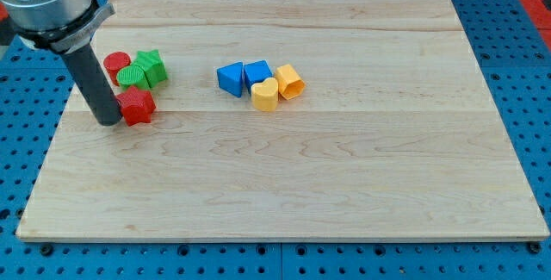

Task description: Slightly push red circle left to the green star

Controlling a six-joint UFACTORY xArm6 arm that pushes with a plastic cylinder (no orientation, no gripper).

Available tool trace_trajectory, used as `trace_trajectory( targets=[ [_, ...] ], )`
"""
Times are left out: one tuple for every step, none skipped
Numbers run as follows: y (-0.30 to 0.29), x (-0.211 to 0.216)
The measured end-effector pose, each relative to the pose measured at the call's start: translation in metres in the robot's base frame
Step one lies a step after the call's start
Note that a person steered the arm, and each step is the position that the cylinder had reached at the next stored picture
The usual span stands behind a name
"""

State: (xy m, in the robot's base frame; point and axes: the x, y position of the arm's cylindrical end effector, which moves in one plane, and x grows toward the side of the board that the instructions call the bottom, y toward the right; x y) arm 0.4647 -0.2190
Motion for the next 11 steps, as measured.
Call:
trace_trajectory(
  targets=[
    [-0.027, 0.030],
    [-0.049, 0.014],
    [-0.028, -0.021],
    [-0.022, -0.033],
    [-0.006, -0.044],
    [0.008, -0.050],
    [0.011, -0.050],
    [0.011, -0.050],
    [0.000, -0.058],
    [-0.003, -0.079],
    [0.002, -0.084]
  ],
)
